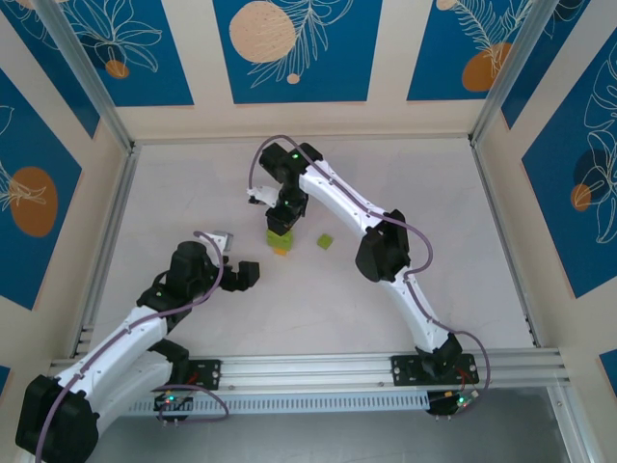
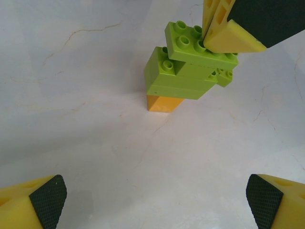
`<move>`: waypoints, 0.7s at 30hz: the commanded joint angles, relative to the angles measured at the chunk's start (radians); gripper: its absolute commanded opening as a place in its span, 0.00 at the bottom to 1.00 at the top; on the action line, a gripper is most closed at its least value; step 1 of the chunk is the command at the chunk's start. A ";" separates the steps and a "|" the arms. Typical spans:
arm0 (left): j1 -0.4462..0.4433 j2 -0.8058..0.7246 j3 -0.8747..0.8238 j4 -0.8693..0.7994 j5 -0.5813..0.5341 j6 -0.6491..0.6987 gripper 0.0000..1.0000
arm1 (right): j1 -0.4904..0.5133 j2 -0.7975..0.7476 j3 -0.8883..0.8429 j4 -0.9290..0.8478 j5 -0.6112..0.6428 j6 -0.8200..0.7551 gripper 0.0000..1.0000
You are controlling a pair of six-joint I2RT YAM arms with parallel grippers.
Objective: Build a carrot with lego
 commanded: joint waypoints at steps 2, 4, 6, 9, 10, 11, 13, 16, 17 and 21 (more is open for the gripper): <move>-0.015 0.009 0.035 0.023 -0.007 0.027 0.99 | -0.004 0.098 -0.062 -0.081 0.031 0.010 0.16; -0.016 0.011 0.036 0.023 -0.008 0.027 0.99 | -0.007 0.088 -0.059 -0.076 0.029 0.010 0.16; -0.016 0.011 0.036 0.023 -0.009 0.027 0.99 | -0.009 0.070 -0.052 -0.064 0.023 0.008 0.16; -0.017 0.013 0.036 0.025 -0.010 0.028 0.99 | -0.009 0.029 -0.052 -0.024 0.024 0.008 0.19; -0.016 0.014 0.036 0.025 -0.012 0.029 0.99 | -0.009 0.013 -0.051 -0.009 0.024 0.008 0.19; -0.017 0.016 0.036 0.025 -0.012 0.029 0.99 | -0.009 -0.001 -0.052 0.002 0.023 0.007 0.20; -0.017 0.019 0.037 0.026 -0.012 0.030 0.99 | -0.007 -0.031 -0.054 0.043 0.040 0.009 0.24; -0.017 0.020 0.037 0.027 -0.010 0.030 0.99 | -0.007 -0.083 -0.081 0.111 0.054 0.013 0.30; -0.017 0.020 0.038 0.027 -0.011 0.030 0.99 | -0.007 -0.099 -0.089 0.127 0.050 0.013 0.30; -0.018 0.020 0.037 0.026 -0.013 0.030 0.99 | 0.000 -0.177 -0.144 0.227 0.053 0.012 0.38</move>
